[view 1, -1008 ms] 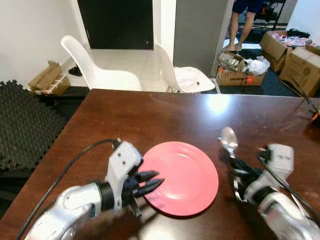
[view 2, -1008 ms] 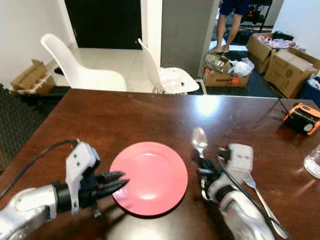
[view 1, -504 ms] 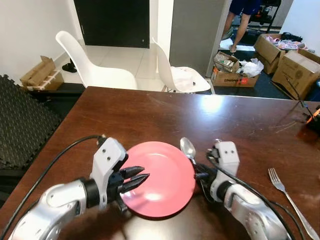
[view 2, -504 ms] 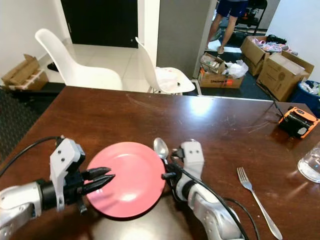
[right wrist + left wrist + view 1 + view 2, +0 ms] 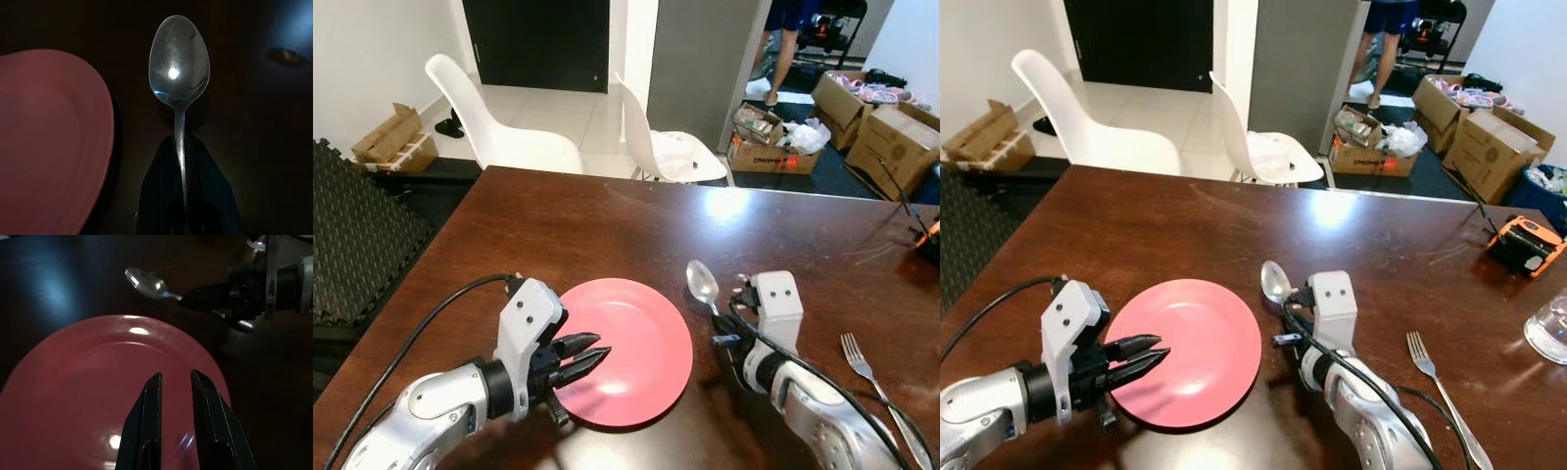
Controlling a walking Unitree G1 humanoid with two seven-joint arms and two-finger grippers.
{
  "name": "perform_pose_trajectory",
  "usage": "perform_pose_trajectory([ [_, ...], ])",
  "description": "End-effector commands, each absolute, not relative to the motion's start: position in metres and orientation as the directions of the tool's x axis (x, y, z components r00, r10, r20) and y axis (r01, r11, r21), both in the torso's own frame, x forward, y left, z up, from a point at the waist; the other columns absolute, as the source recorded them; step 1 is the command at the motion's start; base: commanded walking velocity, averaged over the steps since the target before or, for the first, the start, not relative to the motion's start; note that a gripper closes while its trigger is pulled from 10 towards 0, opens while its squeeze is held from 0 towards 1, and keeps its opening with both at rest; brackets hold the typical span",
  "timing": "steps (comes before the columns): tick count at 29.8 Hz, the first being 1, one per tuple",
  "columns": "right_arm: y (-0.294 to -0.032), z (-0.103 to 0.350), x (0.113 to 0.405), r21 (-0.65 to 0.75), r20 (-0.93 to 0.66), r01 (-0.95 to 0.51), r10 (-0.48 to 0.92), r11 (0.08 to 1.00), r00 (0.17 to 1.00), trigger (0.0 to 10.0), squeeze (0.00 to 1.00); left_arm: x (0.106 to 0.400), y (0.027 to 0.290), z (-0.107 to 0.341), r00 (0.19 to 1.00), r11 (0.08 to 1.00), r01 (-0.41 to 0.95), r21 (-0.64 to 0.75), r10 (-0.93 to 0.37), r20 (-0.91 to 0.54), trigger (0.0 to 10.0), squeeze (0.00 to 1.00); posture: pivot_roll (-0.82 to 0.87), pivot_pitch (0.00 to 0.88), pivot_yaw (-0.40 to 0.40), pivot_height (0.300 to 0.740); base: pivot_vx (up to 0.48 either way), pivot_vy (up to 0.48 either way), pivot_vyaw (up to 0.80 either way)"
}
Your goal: Setting the table
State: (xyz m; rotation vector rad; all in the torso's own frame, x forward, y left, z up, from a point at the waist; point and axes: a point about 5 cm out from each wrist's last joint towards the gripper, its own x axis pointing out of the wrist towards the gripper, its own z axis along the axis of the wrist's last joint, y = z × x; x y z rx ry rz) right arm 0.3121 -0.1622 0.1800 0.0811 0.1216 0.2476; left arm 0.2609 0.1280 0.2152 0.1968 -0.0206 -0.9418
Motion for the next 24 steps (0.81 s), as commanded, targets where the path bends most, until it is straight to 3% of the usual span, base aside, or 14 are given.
perform_pose_trajectory([
  [1, -0.153, 0.171, 0.308, 0.166, -0.129, -0.25, 0.273, 0.954, 0.953, 10.0, 0.0, 0.261, 0.124, 0.21, 0.572, 0.554, 0.816, 0.167, -0.816, -0.087, 10.0, 0.0, -0.01, 0.217, 0.077, 0.74, 0.0, 0.0, 0.0],
  [3, -0.149, 0.17, 0.308, 0.19, -0.128, -0.259, 0.285, 0.947, 0.95, 10.0, 0.0, 0.262, 0.122, 0.21, 0.568, 0.55, 0.818, 0.169, -0.818, -0.087, 10.0, 0.0, -0.01, 0.217, 0.076, 0.74, 0.0, 0.0, 0.0],
  [4, -0.147, 0.169, 0.308, 0.21, -0.127, -0.259, 0.289, 0.943, 0.949, 10.0, 0.91, 0.262, 0.122, 0.21, 0.566, 0.548, 0.819, 0.17, -0.819, -0.088, 10.0, 0.0, -0.01, 0.217, 0.077, 0.74, 0.0, 0.0, 0.0],
  [5, -0.147, 0.169, 0.308, 0.221, -0.126, -0.258, 0.29, 0.941, 0.949, 10.0, 0.91, 0.263, 0.122, 0.21, 0.567, 0.548, 0.819, 0.171, -0.819, -0.088, 10.0, 0.0, -0.01, 0.217, 0.077, 0.74, 0.0, 0.0, 0.0],
  [6, -0.147, 0.17, 0.308, 0.223, -0.126, -0.253, 0.285, 0.941, 0.95, 10.0, 1.0, 0.262, 0.122, 0.21, 0.567, 0.548, 0.818, 0.172, -0.819, -0.088, 10.0, 0.0, -0.01, 0.217, 0.077, 0.74, 0.0, 0.0, 0.0],
  [13, -0.154, 0.179, 0.306, 0.216, -0.108, -0.205, 0.232, 0.955, 0.967, 10.0, 1.0, 0.26, 0.122, 0.207, 0.566, 0.548, 0.82, 0.165, -0.819, -0.095, 10.0, 0.0, -0.01, 0.224, 0.071, 0.74, 0.0, 0.0, 0.0],
  [14, -0.156, 0.181, 0.306, 0.207, -0.101, -0.192, 0.217, 0.959, 0.971, 10.0, 0.0, 0.26, 0.121, 0.207, 0.566, 0.548, 0.82, 0.164, -0.819, -0.095, 10.0, 0.0, -0.01, 0.225, 0.069, 0.74, 0.0, 0.0, 0.0],
  [20, -0.181, 0.194, 0.301, 0.068, -0.057, -0.084, 0.088, 0.994, 0.994, 10.0, 0.0, 0.26, 0.119, 0.205, 0.561, 0.544, 0.824, 0.157, -0.823, -0.093, 10.0, 0.0, -0.02, 0.23, 0.069, 0.74, 0.0, 0.0, 0.0],
  [24, -0.222, 0.184, 0.282, -0.074, -0.125, 0.03, -0.039, 0.997, 0.991, 10.0, 0.0, 0.26, 0.119, 0.202, 0.564, 0.548, 0.823, 0.149, -0.82, -0.099, 10.0, 0.0, -0.04, 0.237, 0.071, 0.74, 0.0, 0.0, 0.0],
])
